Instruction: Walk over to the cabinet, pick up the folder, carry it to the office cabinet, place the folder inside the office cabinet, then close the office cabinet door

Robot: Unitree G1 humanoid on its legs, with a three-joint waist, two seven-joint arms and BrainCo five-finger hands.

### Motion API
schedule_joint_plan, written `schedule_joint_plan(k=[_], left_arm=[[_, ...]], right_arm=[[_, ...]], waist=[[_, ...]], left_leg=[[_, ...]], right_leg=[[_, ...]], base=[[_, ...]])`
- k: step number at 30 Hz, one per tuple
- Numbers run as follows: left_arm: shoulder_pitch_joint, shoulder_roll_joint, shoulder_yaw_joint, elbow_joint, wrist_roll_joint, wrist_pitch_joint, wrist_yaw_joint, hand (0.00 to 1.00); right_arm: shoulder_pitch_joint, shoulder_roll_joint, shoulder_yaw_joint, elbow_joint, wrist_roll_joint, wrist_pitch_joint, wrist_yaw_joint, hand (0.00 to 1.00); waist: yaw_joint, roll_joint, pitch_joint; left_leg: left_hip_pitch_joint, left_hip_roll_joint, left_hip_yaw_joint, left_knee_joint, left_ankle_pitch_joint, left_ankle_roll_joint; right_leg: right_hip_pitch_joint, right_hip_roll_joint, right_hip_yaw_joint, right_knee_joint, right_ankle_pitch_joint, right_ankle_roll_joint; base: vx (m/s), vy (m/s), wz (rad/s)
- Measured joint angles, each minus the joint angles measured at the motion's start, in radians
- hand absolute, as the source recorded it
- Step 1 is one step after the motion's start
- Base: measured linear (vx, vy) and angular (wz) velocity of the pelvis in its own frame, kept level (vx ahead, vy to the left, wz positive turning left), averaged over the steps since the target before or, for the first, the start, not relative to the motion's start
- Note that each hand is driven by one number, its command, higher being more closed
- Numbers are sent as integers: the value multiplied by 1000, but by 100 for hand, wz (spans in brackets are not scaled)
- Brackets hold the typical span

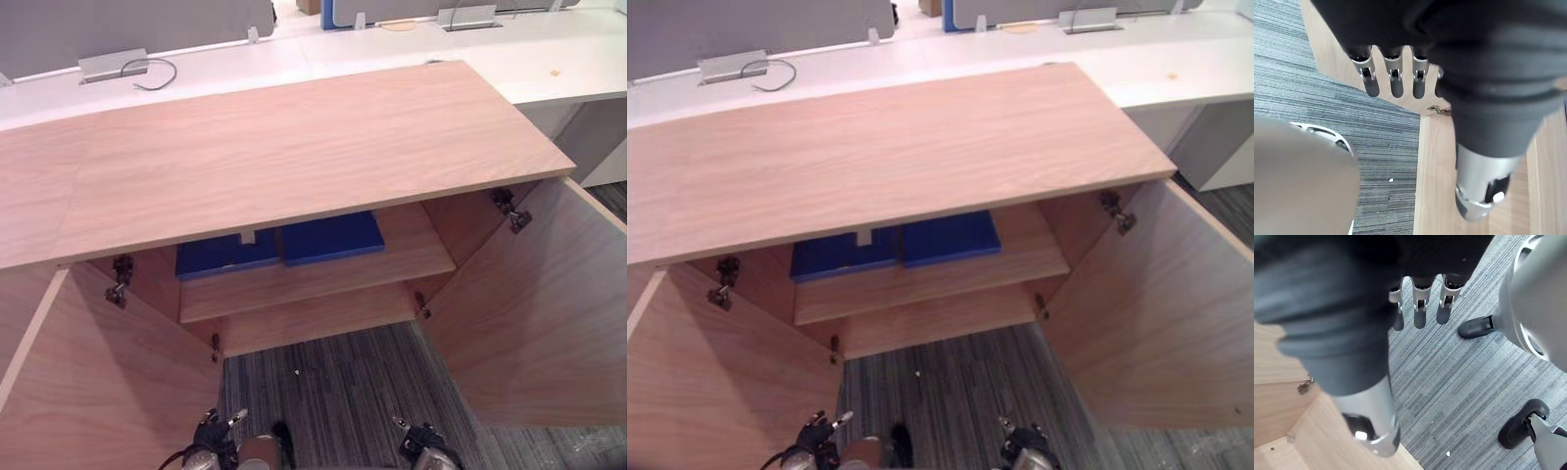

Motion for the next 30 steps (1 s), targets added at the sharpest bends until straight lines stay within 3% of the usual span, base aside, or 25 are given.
schedule_joint_plan(k=[1,2,4,5,6,7,8,10,12,13,14,17,20,24,30], left_arm=[[1,-4,-2,1,1,0,0,0],[8,-13,-13,1,1,1,0,0],[17,-6,-34,1,-1,1,0,0],[20,1,-54,0,0,1,-1,0],[22,5,-65,0,2,1,-1,0],[28,14,-87,-2,11,2,-1,0],[28,17,-90,-2,22,2,-2,0],[28,23,-103,-5,30,0,-2,0],[29,22,-103,-5,30,-2,-2,0],[33,29,-102,-10,30,-5,-1,0],[39,35,-100,-28,31,-12,-1,0],[44,7,-99,-27,44,-13,0,0],[47,4,-97,-50,45,-17,0,0],[29,7,-99,-76,65,-27,-1,0],[16,33,-106,-124,72,-33,-17,0]], right_arm=[[0,-6,0,0,-2,4,0,0],[0,-21,0,-3,-13,11,2,0],[-7,-34,0,-6,-35,15,6,0],[-8,-36,1,-6,-35,15,7,0],[-10,-37,2,-7,-37,15,7,0],[-29,-39,29,-9,-38,15,6,0],[-31,-38,50,-17,-38,16,6,0],[-40,-31,143,-71,-38,15,4,0],[-46,-30,190,-127,-38,15,2,0],[-46,-26,214,-187,-38,14,-7,0],[-47,-22,237,-252,-39,11,-18,0],[-64,-48,278,-364,-58,-1,-36,0],[-56,-56,315,-483,-96,-6,-50,0],[-73,-104,396,-602,-261,-12,-47,0],[-195,-178,517,-654,-470,-18,-18,0]], waist=[[0,3,-2],[-2,14,-9],[-4,16,-15],[-8,7,-17],[-9,8,-16],[-17,13,-12],[-17,15,-10],[-17,18,-4],[-19,21,0],[-20,13,2],[-19,-11,7],[-20,48,8],[-21,54,17],[-25,53,56],[-25,58,115]], left_leg=[[5,-6,3,-1,-11,5],[25,-15,10,-22,-17,10],[83,-33,30,-62,-10,20],[122,-47,29,-66,-18,33],[141,-52,24,-71,-23,40],[207,-54,-4,-103,-24,42],[226,-49,-10,-113,-24,42],[258,-27,-25,-122,-23,40],[265,-10,-28,-113,-23,37],[265,-6,-31,-99,-28,16],[262,-20,-39,-76,-50,-19],[215,50,-67,-32,-64,-36],[159,104,-98,39,-80,-65],[45,129,-157,207,-115,-101],[-92,145,-197,395,-218,-108]], right_leg=[[-19,-11,4,47,-15,2],[-85,-42,18,186,-38,-22],[-179,-112,14,439,-57,-87],[-227,-167,4,595,-41,-139],[-240,-185,3,660,-37,-151],[-278,-195,-5,821,-89,-145],[-289,-182,-11,844,-115,-143],[-338,-131,-31,814,-180,-138],[-377,-95,-24,717,-186,-138],[-394,-67,-14,584,-161,-139],[-395,-51,16,464,-74,-142],[-389,21,0,426,-76,-146],[-391,64,-35,411,-90,-166],[-435,49,-57,494,-134,-174],[-561,3,-56,680,-211,-186]], base=[[144,162,-20],[164,204,-28],[188,208,-16],[168,128,12],[311,80,36],[270,3,35],[267,-38,36],[172,-134,24],[152,-197,20],[141,-269,22],[169,-317,12],[101,-189,-9],[77,-171,10],[12,-24,22],[-57,30,7]])
